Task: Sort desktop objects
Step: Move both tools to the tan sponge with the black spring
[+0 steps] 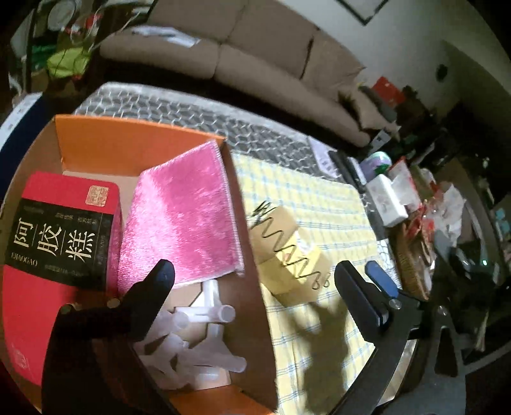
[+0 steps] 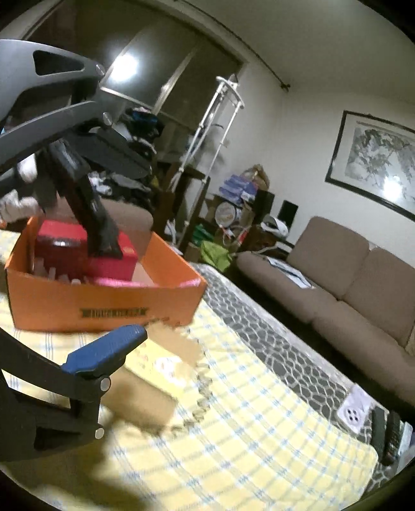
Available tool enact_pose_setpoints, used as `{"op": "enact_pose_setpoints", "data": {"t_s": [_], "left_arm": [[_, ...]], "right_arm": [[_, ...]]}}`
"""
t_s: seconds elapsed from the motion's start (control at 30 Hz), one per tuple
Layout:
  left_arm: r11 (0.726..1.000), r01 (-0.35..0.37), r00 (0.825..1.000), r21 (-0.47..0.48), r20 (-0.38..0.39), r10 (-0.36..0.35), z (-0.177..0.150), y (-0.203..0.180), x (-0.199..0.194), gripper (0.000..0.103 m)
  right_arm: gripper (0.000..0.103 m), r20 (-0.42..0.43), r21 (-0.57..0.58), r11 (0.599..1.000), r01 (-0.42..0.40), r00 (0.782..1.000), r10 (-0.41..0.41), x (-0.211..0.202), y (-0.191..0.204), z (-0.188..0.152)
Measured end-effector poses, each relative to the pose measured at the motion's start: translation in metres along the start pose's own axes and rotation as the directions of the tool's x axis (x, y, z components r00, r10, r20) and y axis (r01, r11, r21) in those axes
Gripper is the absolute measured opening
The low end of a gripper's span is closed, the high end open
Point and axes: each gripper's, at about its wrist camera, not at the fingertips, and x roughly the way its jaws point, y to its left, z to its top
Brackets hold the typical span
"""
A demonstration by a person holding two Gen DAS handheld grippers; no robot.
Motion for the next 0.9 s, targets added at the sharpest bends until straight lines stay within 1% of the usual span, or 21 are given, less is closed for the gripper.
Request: {"op": "enact_pose_setpoints", "data": {"t_s": [0.1, 0.17, 0.43, 0.57, 0.67, 0.8, 0.9], "left_arm": [[0.999, 0.000, 1.000, 0.038, 0.011, -0.001, -0.006, -0.015, 0.002, 0.101], [0.998, 0.013, 1.000, 0.054, 0.000, -0.013, -0.010, -0.027, 0.007, 0.101], [0.994, 0.025, 0.999, 0.109, -0.031, -0.022, -0.013, -0.073, 0.031, 0.101], [0.993, 0.004, 0.998, 0.114, -0.066, 0.004, -0.008, -0.087, 0.054, 0.099], [0.993, -0.031, 0.996, 0.114, -0.085, 0.041, -0.004, -0.091, 0.072, 0.098], [0.986, -0.073, 0.990, 0.151, -0.108, 0.090, -0.001, -0.100, 0.092, 0.097], [0.982, -0.107, 0.985, 0.156, -0.117, 0.126, -0.003, -0.102, 0.102, 0.097]], "right_arm": [[0.095, 0.014, -0.004, 0.999, 0.036, 0.999, -0.036, -0.011, -0.007, 0.003], [0.095, 0.020, 0.000, 0.999, 0.045, 0.999, -0.045, -0.015, -0.011, 0.003], [0.095, 0.023, 0.059, 0.995, 0.080, 0.996, -0.082, -0.034, -0.038, 0.009], [0.095, 0.036, 0.088, 0.992, 0.089, 0.995, -0.093, -0.044, -0.052, 0.014], [0.095, 0.047, 0.093, 0.990, 0.111, 0.992, -0.115, -0.053, -0.061, 0.018], [0.095, 0.052, 0.049, 0.980, 0.195, 0.979, -0.197, -0.063, -0.068, 0.024], [0.095, 0.050, -0.040, 0.957, 0.289, 0.957, -0.287, -0.064, -0.066, 0.026]]}}
